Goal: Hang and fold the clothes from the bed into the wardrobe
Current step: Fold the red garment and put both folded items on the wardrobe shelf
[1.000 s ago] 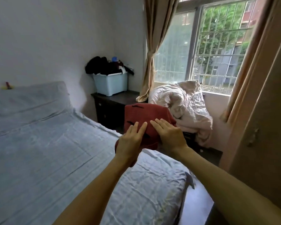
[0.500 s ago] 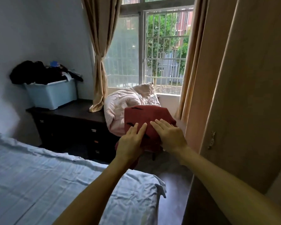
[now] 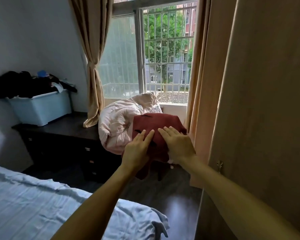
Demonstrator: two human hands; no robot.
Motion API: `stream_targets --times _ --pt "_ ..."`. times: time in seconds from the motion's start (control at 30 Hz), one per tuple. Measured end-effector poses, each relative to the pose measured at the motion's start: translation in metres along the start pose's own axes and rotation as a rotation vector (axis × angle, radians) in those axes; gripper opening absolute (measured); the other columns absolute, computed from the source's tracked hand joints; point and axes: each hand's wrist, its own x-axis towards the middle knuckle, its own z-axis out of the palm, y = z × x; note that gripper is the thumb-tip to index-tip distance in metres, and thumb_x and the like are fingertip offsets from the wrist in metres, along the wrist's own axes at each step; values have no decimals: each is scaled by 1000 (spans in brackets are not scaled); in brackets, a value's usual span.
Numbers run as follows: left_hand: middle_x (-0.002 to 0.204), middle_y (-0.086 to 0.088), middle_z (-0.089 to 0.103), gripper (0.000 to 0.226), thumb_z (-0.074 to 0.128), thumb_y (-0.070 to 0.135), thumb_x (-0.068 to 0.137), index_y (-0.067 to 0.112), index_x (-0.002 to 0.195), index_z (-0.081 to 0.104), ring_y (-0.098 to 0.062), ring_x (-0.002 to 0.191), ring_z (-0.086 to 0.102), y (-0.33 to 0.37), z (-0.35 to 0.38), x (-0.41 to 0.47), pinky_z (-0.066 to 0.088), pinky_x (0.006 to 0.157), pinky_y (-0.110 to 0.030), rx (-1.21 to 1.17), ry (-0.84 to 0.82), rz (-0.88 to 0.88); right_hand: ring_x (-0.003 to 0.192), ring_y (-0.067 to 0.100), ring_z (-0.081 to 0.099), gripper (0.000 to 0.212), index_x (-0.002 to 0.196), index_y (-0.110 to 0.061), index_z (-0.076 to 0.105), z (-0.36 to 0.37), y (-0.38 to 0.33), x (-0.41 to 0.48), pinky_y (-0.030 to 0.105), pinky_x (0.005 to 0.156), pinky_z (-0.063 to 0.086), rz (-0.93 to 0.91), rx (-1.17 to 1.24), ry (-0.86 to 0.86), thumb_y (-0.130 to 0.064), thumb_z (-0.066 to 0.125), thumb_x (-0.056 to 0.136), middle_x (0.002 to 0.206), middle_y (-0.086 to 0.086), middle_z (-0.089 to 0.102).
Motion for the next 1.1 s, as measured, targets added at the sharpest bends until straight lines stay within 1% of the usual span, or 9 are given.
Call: stream_targets --times 0.17,0.27,0.4,0.47,0.57,0.63,0.8,0.97,1.1 --pt "126 -22 58 78 80 17 63 12 136 50 -39 104 63 -9 37 48 57 68 -42 9 2 41 115 36 58 77 128 -11 57 39 33 22 57 84 52 125 66 46 -9 87 56 124 15 62" --pt "126 -21 58 77 79 19 64 13 135 50 -38 106 62 -21 68 80 56 69 -41 -23 -4 93 121 34 54 73 131 -14 55 70 51 35 57 91 48 252 92 71 -6 82 63 129 13 59" --pt "132 -21 53 76 74 25 72 17 140 39 -40 114 57 -47 121 131 57 73 -45 -99 -41 174 118 34 57 77 129 -12 57 115 81 58 57 86 51 345 45 94 -3 85 58 126 14 61" --pt "132 -20 53 72 70 27 75 18 140 40 -39 115 57 -58 146 156 57 75 -46 -121 -64 207 119 34 56 78 130 -12 56 134 97 72 57 86 51 379 24 76 -1 83 58 127 14 60" --pt "129 -21 56 60 49 31 79 16 137 46 -39 110 60 -66 174 190 56 72 -44 -141 -80 237 117 33 57 78 129 -14 57 157 119 90 55 83 54 425 -29 78 1 83 57 125 12 62" --pt "129 -20 57 60 43 35 80 16 137 46 -39 110 60 -68 186 209 57 71 -45 -162 -83 272 116 32 59 80 128 -14 57 167 131 99 53 82 54 457 -67 88 1 85 55 124 11 63" --pt "130 -21 55 63 36 26 77 15 137 47 -40 114 58 -65 203 238 56 77 -47 -220 -71 307 116 31 58 79 128 -16 57 176 151 110 52 83 54 529 -111 109 5 80 56 124 10 63" --pt "131 -21 55 62 40 31 77 16 137 46 -42 114 57 -56 217 244 53 86 -50 -204 -89 353 119 31 56 80 130 -15 56 187 163 100 53 86 51 573 -124 132 3 82 57 127 10 61" --pt "129 -21 56 66 38 27 73 14 136 50 -41 112 58 -61 230 252 54 85 -48 -183 -131 384 113 30 61 77 125 -15 60 205 167 100 50 79 55 609 -156 135 6 80 54 121 11 65"
